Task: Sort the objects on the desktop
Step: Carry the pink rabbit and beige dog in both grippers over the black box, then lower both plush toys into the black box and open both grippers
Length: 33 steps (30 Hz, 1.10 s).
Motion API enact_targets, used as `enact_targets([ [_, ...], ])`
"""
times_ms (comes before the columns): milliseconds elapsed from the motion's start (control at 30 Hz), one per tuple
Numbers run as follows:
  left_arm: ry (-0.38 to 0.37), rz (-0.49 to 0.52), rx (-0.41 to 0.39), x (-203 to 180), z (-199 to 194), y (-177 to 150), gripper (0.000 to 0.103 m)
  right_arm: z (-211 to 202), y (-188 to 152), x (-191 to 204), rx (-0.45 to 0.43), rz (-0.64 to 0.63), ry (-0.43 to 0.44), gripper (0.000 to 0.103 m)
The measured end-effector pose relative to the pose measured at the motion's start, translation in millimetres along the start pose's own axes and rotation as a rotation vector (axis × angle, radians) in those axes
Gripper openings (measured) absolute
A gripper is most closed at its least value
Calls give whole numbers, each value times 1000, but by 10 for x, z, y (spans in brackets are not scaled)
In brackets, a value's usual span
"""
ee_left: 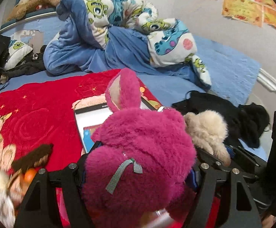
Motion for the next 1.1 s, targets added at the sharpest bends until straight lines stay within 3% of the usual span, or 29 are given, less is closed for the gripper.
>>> enact_targets([
  [133, 24, 2, 27, 199, 497, 194, 77, 514, 148, 10, 60, -33, 24, 55],
  [300, 48, -54, 101, 489, 1050, 254, 78, 940, 68, 13, 149, -92, 37, 55],
  [400, 42, -90, 222, 586, 1271, 148, 78, 973, 35, -45, 174, -86, 92, 55],
  [500, 78, -79, 315, 633, 1452, 35, 78, 1011, 0, -84, 173, -97, 79, 55],
  [767, 107, -45, 292, 594, 1463, 65, 79, 1003, -67, -55, 106, -134, 30, 55],
  [1100, 95, -73, 247, 626, 1317, 55, 79, 904, -149, -38, 122, -117, 145, 55],
])
Point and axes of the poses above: each gripper's, at about its wrist camera, not at the fingertips, and z roughly the way its jaws point, x to its left, y to its top, the point moved 5 cm from there along z, roughly the way its jaws point, and after that the axes turned 14 degrees about -y, right-handed, at the moved point
